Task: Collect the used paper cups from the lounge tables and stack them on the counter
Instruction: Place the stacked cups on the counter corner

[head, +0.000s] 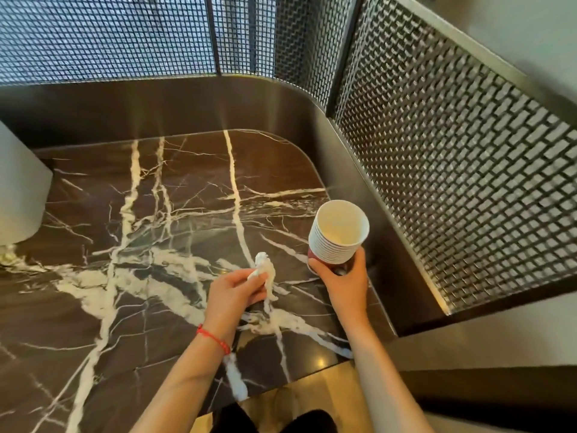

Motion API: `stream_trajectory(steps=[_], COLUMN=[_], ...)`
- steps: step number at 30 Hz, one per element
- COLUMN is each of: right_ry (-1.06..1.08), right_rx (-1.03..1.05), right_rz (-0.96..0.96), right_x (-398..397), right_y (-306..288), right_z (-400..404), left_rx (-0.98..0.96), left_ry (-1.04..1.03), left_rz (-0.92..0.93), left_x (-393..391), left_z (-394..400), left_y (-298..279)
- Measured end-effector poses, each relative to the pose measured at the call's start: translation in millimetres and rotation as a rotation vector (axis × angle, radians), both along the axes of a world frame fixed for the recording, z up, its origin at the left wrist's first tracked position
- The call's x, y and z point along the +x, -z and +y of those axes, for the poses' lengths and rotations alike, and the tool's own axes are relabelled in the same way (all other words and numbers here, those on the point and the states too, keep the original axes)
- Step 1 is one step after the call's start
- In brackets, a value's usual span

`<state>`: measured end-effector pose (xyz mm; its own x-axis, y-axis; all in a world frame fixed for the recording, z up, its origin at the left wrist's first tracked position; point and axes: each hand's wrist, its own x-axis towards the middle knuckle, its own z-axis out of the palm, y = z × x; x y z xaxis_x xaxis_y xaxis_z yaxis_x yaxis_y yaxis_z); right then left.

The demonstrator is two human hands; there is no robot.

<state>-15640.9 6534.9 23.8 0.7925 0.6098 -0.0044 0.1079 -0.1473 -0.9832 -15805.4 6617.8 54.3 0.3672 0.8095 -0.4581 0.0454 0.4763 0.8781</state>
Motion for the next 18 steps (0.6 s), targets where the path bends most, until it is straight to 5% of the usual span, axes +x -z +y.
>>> stream_trajectory(steps=[18], right_ry=[0.002], right_rx=[0.006], right_rz=[-0.020], right_x=[39.7], right_y=[-0.3], right_z=[92.1], left_rx=[-0.019], left_ry=[-0.076], left_rz=[-0.023], left_x=[21.5], left_z=[34.0], left_y=[-2.4])
